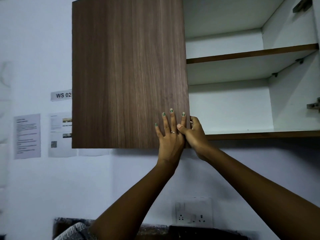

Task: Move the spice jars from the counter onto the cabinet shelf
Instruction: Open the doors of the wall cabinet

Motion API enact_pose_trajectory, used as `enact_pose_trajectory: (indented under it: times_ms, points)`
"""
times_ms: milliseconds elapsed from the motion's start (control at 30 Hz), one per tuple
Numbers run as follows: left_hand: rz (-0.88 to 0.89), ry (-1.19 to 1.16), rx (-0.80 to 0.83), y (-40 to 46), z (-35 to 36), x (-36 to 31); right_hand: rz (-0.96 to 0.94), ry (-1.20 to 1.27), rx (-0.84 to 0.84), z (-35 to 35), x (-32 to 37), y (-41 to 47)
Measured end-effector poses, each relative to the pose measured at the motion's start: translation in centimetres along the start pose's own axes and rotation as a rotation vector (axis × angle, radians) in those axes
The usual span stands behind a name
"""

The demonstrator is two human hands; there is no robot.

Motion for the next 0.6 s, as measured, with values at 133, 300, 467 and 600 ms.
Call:
enact_pose_trajectory:
  times_ms: [133, 300, 467, 600]
  points:
    - [0.005, -0.056, 0.053, -1.2, -2.2, 1.1, -0.050, 0.024, -0.006, 0.8, 1.7, -2.4]
    - [0.020, -0.132, 0.105, -3.1, -5.6, 3.1, -0.138, -0.027, -0.042, 2.2, 3.9, -5.7]
    - [0.070, -0.197, 0.120, -5.1, -8.2, 5.5, -0.217, -0.081, -0.126, 4.3, 5.9, -9.0]
    - [0.092, -0.274, 0.053, -6.6, -10.5, 7.9, -0.265, -0.100, -0.165, 6.2, 7.9, -12.0]
Point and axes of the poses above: each hand's wrist, its own y-axis towards the middle knuckle, its own z-axis out of the palm, x = y × z, the point moved 1 cm from there along y, towards the middle knuckle, and after that the axes turned 11 degrees about y, right-handed, at the moved point
